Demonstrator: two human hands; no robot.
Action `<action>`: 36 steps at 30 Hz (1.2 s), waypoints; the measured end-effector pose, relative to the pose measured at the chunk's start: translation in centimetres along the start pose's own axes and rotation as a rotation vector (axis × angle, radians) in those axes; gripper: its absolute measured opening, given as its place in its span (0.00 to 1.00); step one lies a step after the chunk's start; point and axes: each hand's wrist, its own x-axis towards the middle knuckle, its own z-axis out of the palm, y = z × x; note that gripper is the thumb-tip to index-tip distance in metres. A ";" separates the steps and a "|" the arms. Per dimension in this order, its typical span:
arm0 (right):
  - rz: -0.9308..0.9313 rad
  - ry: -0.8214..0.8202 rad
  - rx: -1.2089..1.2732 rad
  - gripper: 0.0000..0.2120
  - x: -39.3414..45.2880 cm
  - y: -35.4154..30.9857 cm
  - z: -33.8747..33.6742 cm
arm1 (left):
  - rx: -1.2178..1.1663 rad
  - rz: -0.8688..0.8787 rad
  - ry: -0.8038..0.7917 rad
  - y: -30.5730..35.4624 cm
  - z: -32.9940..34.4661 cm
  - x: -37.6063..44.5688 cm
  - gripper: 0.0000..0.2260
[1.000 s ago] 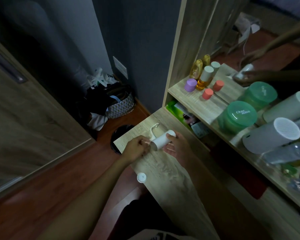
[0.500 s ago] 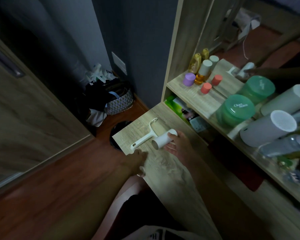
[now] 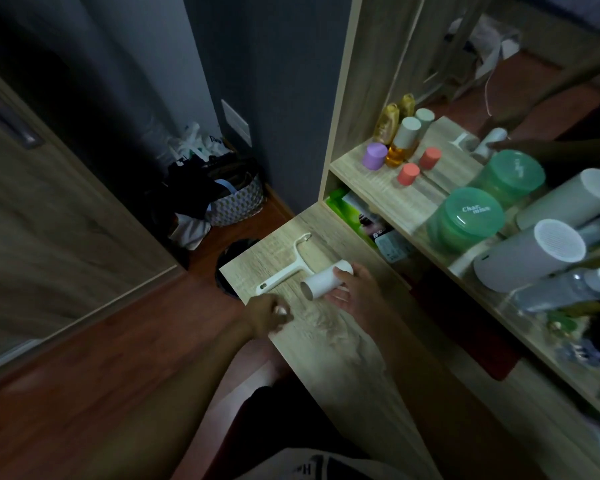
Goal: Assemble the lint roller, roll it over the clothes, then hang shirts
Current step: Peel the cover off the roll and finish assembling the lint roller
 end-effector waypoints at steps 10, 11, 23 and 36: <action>-0.202 0.006 0.192 0.22 -1.7 -0.1 3.3 | -0.760 -0.175 0.247 5.0 -2.2 0.9 0.11; -0.218 0.019 0.204 0.22 -1.8 -0.2 3.7 | -0.786 -0.179 0.268 5.1 -2.2 1.1 0.13; -0.393 0.020 0.127 0.18 -3.3 -0.5 5.6 | -1.393 -0.293 0.129 7.4 -4.3 1.1 0.26; -0.119 -0.106 0.095 0.17 -4.1 -2.4 5.3 | -0.747 0.060 0.119 8.8 -6.0 0.1 0.14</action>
